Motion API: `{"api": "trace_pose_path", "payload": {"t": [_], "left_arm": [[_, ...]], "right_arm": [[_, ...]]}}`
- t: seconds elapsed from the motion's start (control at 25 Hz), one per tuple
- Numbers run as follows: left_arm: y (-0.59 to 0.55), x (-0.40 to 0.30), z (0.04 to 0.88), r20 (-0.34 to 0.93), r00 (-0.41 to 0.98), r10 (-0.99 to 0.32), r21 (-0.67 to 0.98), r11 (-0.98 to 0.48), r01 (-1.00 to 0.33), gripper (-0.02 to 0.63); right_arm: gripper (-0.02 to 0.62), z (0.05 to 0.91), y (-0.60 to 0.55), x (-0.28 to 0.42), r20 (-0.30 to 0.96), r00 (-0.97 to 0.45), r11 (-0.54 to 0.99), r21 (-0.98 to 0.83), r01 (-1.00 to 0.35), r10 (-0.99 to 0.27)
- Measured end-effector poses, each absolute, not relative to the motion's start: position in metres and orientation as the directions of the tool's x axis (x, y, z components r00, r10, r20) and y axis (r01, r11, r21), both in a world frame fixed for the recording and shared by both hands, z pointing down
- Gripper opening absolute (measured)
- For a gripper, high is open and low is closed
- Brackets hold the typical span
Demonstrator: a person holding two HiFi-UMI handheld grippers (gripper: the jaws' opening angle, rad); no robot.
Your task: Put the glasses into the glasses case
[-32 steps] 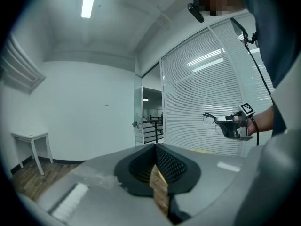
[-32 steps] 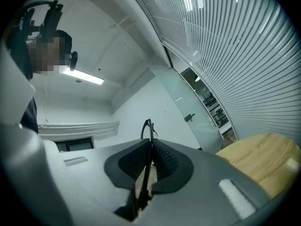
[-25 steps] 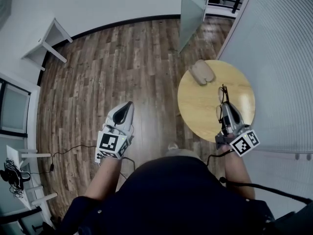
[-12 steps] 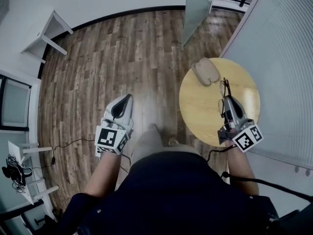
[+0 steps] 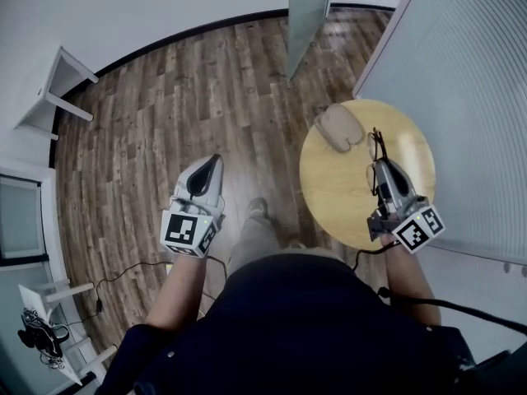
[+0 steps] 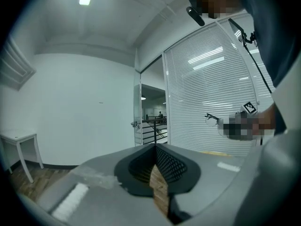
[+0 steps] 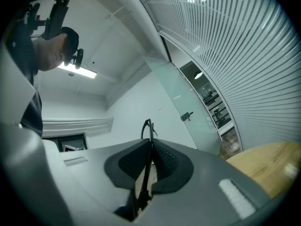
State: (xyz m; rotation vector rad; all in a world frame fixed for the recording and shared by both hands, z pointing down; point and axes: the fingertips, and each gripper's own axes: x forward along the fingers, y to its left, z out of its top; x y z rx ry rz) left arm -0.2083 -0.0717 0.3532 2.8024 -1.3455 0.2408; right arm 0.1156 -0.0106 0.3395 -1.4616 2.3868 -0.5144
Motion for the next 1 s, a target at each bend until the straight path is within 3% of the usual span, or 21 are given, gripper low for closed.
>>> {"api": "trace_pose_path", "payload": {"t": [0.68, 1.0], "left_arm": [[-0.256, -0.212, 0.370, 0.145, 0.835, -0.530, -0.024, -0.846, -0.533, 0.003], [-0.278, -0.174, 0.383, 0.144, 0.890, -0.433, 0.015, -0.898, -0.439, 0.003]], "right_arm": [[0.026, 0.322, -0.096, 0.096, -0.026, -0.077, 0.080, -0.419, -0.904, -0.997], [0.026, 0.327, -0.083, 0.094, 0.005, 0.004, -0.006, -0.423, -0.906, -1.000]]}}
